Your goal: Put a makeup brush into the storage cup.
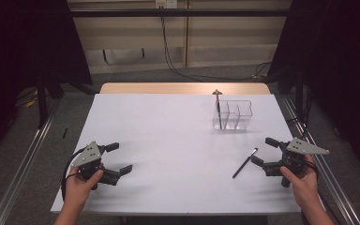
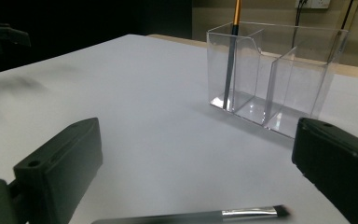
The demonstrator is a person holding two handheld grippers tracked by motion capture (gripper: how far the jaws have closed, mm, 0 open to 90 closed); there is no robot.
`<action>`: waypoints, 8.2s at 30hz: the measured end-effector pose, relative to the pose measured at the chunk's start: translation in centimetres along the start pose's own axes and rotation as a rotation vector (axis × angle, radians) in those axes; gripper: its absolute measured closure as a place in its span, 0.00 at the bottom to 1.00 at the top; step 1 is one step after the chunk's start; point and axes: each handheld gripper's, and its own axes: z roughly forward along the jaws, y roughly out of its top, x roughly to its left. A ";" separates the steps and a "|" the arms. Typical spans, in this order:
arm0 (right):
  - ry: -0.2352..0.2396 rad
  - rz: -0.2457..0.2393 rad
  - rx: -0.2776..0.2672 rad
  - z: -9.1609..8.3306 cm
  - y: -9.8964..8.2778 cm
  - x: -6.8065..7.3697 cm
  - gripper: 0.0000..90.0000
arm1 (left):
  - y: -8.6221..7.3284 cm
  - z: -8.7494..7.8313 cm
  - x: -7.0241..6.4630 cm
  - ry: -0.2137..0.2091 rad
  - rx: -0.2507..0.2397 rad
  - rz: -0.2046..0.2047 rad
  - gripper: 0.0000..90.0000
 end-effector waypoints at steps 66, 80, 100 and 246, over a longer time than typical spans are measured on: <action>-0.015 -0.002 0.033 2.0 0.0 0.2 0.02 | 0.2 0.7 -0.1 -0.018 0.012 0.013 0.03; -0.026 0.032 0.117 3.0 0.3 -0.1 0.02 | 0.2 0.8 0.0 -0.018 0.015 0.018 0.03; -0.050 0.069 0.405 4.5 1.4 0.0 0.00 | 0.2 0.9 0.0 -0.025 0.014 0.017 0.03; -0.056 0.063 0.239 7.9 6.6 1.6 0.95 | 0.2 0.6 0.4 -0.007 -0.005 0.008 0.03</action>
